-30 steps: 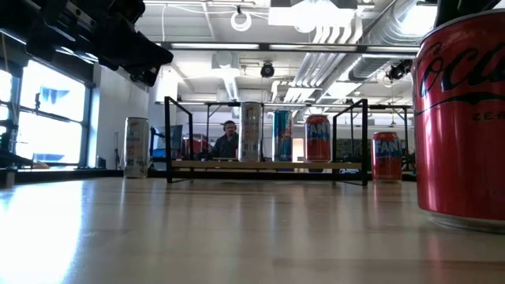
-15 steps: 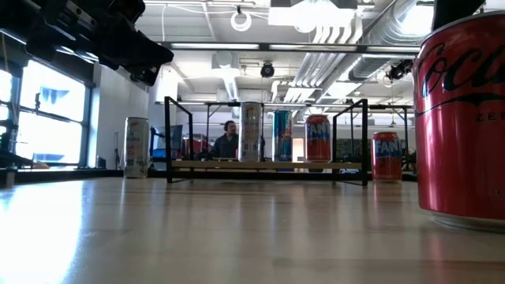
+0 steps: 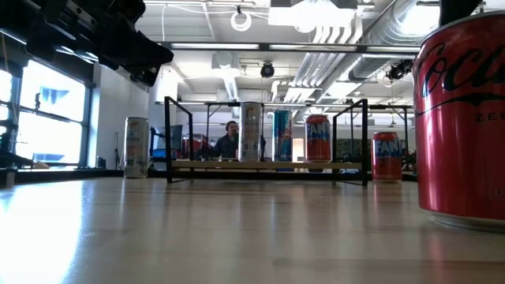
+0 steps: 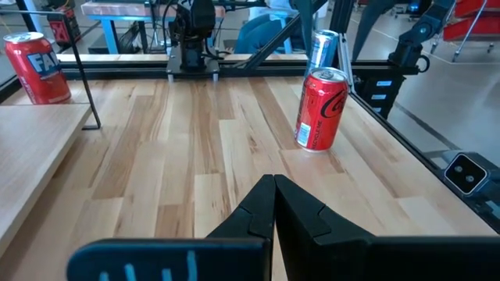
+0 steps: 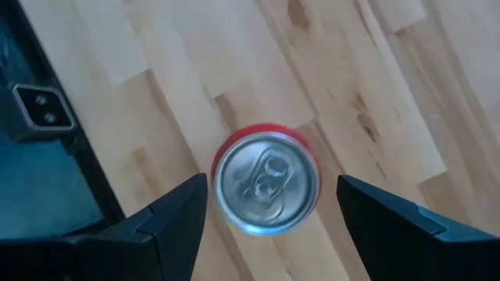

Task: Place canned beverage on shelf
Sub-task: Put the right red black soda can on the shelf

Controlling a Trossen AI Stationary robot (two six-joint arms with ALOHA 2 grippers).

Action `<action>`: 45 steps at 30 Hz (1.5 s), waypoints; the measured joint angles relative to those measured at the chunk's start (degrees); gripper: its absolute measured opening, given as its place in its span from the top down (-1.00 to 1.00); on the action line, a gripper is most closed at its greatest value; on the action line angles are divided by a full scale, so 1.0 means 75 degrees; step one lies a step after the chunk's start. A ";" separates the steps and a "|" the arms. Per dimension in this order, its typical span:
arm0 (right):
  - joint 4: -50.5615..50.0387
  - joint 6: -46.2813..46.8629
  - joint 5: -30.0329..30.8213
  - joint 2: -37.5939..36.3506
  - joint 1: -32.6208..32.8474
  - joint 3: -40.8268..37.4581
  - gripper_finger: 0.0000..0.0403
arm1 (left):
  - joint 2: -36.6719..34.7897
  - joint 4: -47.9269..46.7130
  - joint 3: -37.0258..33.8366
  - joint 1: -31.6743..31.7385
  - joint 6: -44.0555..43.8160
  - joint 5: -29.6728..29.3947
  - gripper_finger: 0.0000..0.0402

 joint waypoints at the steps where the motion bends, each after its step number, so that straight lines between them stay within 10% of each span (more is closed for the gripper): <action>1: -0.0006 0.0000 -0.0006 0.0023 -0.0045 -0.0003 -0.35 | 0.0000 -0.0005 0.0000 0.0000 -0.0003 0.0000 1.00; 31: -0.1426 -0.0921 -0.0589 0.0523 -0.0441 0.0867 -0.32 | -0.0003 -0.0172 0.0000 0.0003 -0.0143 0.0000 1.00; 36: -0.2573 -0.0505 -0.0566 0.0513 0.0002 0.1336 0.02 | -0.0003 -0.0172 0.0000 0.0003 -0.0141 0.0001 1.00; 42: -0.2219 0.0016 -0.0725 0.0498 0.0761 0.0902 0.87 | -0.0003 -0.0172 0.0000 0.0003 -0.0075 0.0000 1.00; 45: -0.1435 0.0142 -0.0933 0.0498 0.0983 0.0336 0.90 | -0.0003 -0.0170 0.0000 0.0003 -0.0089 0.0000 1.00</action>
